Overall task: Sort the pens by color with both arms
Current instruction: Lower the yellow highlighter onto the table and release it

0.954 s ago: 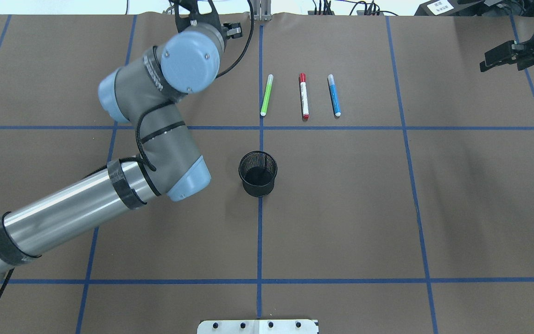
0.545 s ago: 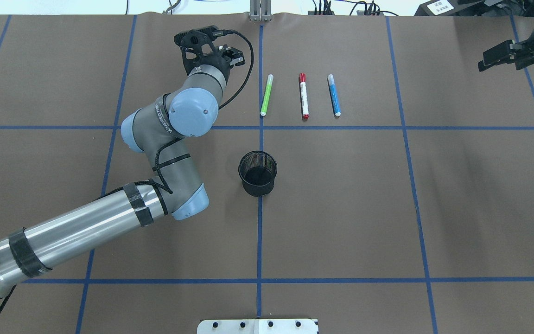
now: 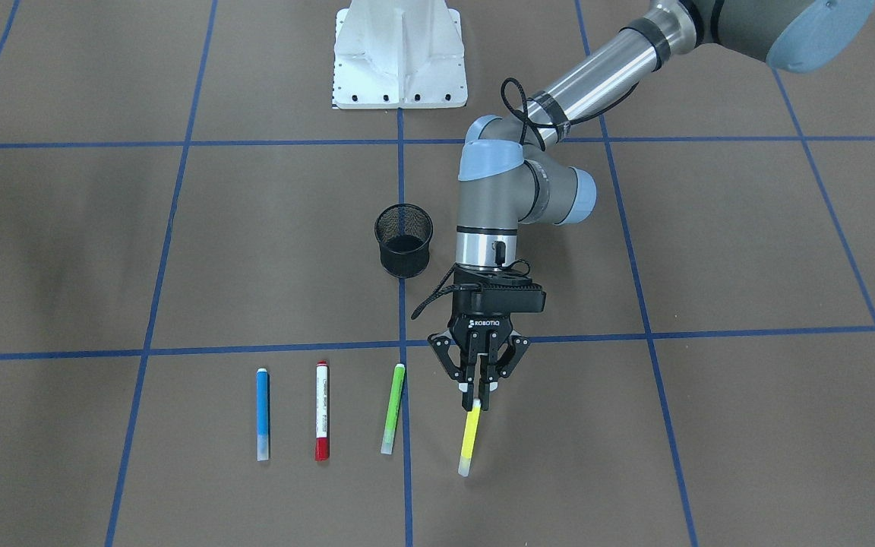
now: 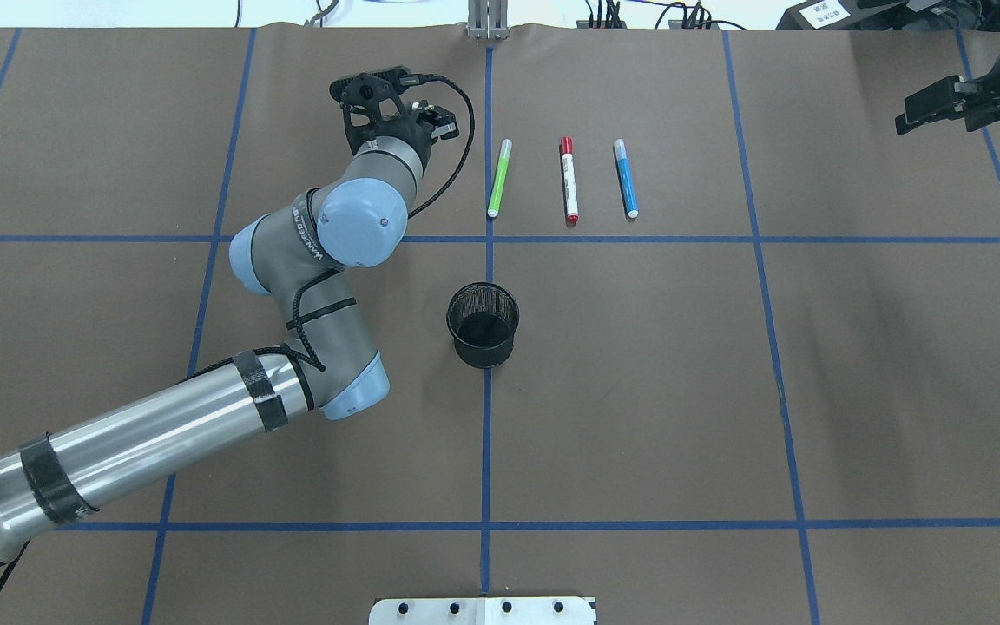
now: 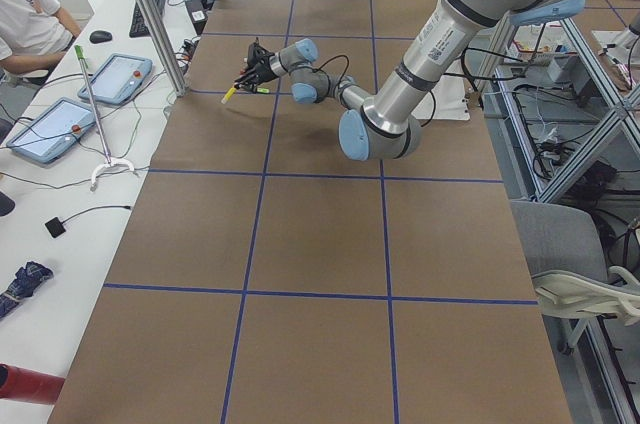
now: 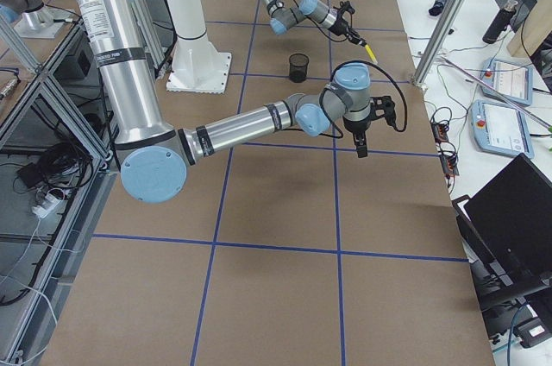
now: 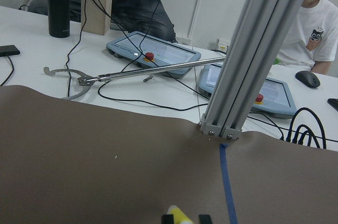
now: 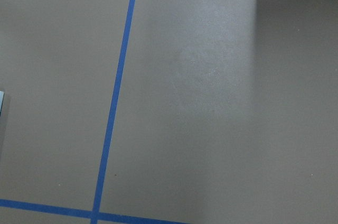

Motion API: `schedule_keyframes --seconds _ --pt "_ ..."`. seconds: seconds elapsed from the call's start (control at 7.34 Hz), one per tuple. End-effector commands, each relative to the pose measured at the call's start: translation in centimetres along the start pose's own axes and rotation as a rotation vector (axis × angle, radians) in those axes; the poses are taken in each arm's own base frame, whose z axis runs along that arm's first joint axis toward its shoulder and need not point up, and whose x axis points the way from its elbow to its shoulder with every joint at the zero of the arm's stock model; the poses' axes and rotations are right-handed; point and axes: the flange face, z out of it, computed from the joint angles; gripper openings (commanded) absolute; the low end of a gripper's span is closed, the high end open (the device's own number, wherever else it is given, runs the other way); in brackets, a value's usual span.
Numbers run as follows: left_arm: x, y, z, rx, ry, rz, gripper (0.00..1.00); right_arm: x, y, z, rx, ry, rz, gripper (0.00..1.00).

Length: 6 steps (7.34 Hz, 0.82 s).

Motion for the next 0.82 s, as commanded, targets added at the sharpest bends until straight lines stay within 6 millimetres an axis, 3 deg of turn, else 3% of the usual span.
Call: schedule_keyframes --seconds 0.0,0.14,0.54,0.68 --pt "0.2 0.6 -0.2 -0.008 0.005 0.003 0.69 0.1 0.0 0.1 -0.001 0.001 0.000 0.99" --pt "0.2 0.6 -0.3 -0.008 0.005 0.004 1.00 0.0 0.0 0.0 0.000 0.000 0.000 0.99" --pt "2.2 -1.3 -2.6 -0.095 0.037 0.090 1.00 0.0 -0.1 0.3 -0.004 0.004 0.001 0.99" --pt "2.3 -3.5 -3.0 -0.121 0.012 0.142 1.00 0.0 -0.1 0.3 -0.005 0.003 0.002 0.99"
